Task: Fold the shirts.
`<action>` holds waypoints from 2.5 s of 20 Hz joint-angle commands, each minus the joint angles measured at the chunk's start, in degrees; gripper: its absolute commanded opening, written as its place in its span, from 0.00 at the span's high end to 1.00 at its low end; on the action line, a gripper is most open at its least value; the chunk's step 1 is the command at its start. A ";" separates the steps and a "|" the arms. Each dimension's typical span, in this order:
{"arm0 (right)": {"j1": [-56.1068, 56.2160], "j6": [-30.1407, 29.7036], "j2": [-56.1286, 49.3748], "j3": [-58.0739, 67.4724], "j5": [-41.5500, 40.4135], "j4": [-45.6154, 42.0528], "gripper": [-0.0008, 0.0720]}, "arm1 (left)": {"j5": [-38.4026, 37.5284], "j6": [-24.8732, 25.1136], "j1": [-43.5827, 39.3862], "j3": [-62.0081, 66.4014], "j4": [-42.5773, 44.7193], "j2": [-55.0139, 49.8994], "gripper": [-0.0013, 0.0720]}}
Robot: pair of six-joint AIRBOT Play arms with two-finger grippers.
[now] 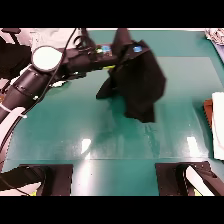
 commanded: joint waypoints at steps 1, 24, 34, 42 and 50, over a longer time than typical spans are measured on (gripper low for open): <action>-0.39 -0.04 -0.17 0.92 -0.61 0.00 0.64 | -3.52 2.75 -2.45 9.57 -0.33 -2.99 0.94; 16.70 1.75 -0.07 -25.57 18.05 -19.32 0.34 | -45.46 -21.97 11.30 -7.50 80.24 -2.78 0.11; 21.00 11.43 2.91 -41.86 28.04 -6.21 0.28 | -46.05 -6.40 25.75 -9.97 71.67 8.44 0.11; 13.68 15.85 16.11 -57.70 27.76 -0.90 0.28 | -39.47 3.02 32.00 -26.25 50.84 10.03 0.11; 14.60 20.28 18.58 -60.15 30.14 -3.69 0.28 | -36.33 8.59 37.40 -36.70 43.30 12.59 0.11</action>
